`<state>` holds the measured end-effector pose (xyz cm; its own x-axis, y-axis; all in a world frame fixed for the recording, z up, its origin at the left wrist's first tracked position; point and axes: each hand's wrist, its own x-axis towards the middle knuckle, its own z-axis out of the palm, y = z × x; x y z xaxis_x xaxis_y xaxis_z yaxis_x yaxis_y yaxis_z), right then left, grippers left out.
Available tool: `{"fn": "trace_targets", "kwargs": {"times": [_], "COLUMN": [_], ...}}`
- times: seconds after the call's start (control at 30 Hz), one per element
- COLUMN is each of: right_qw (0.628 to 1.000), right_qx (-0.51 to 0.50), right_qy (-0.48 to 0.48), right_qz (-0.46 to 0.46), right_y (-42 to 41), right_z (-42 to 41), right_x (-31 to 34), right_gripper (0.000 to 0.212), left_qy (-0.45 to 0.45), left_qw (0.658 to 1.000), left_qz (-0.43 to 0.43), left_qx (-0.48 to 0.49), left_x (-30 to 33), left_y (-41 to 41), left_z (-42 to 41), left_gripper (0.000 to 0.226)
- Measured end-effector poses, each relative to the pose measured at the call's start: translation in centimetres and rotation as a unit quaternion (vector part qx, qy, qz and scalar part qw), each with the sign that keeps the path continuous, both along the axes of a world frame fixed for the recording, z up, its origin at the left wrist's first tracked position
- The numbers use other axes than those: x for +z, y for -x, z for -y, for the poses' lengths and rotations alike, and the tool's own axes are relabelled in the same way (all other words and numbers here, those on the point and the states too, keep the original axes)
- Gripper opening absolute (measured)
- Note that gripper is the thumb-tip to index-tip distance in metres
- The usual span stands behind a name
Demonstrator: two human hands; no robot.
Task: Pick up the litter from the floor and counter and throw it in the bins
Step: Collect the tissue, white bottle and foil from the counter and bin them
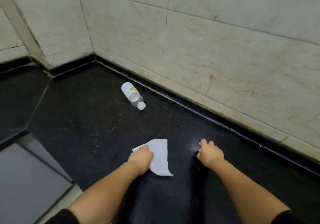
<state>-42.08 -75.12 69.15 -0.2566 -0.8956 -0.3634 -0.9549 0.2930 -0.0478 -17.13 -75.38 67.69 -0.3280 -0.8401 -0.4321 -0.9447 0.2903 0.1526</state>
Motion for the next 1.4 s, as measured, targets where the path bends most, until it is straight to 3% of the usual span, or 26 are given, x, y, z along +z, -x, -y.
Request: {"fn": "trace_targets", "kwargs": {"times": [0.13,0.23,0.4,0.53,0.63,0.7,0.77,1.0,1.27,1.4], "right_qw": [0.994,0.993,0.994,0.995,0.995,0.994,0.994,0.996,0.999,0.998], "right_qx": [-0.015,0.009,0.017,0.015,-0.011,-0.031,-0.041,-0.057,0.01,0.01], "right_qy": [0.035,0.04,0.017,0.033,0.019,0.015,0.009,-0.016,0.024,0.03], "right_qz": [0.104,0.11,0.107,0.093,0.098,0.105,0.098,0.069,0.027,0.051], "right_y": [-2.6,-6.0,-12.7,-17.5,-20.5,-21.9,-22.8,-23.8,-20.9,-18.0], "right_z": [1.7,4.4,10.5,16.3,20.0,21.8,22.9,23.3,19.5,15.9], "right_x": [0.9,2.3,2.6,1.7,1.6,1.1,0.3,-1.2,2.0,3.5], "right_gripper": [0.028,0.02,0.048,0.053,0.085,0.092,0.09,0.053,0.048,0.051], "left_qy": [0.034,0.043,0.043,0.043,0.039,0.025,0.018,0.034,0.027,0.04], "left_qw": [0.999,0.997,0.997,0.997,0.996,0.996,0.997,0.998,0.997,0.995], "left_qz": [0.025,0.031,0.042,0.054,0.072,0.081,0.075,0.047,0.044,0.017], "left_qx": [0.026,0.052,0.053,0.038,0.031,0.032,0.03,0.01,0.058,0.091], "left_x": [1.1,1.5,1.0,0.6,0.0,-0.8,-1.7,-2.5,-0.2,1.9], "left_y": [-3.7,-6.2,-10.5,-14.3,-17.2,-18.6,-19.3,-19.9,-18.6,-16.1], "left_z": [1.2,2.9,7.5,12.3,15.3,16.6,17.2,17.9,15.8,11.8], "left_gripper": [0.029,0.028,0.028,0.028,0.031,0.032,0.03,0.028,0.033,0.033]}}
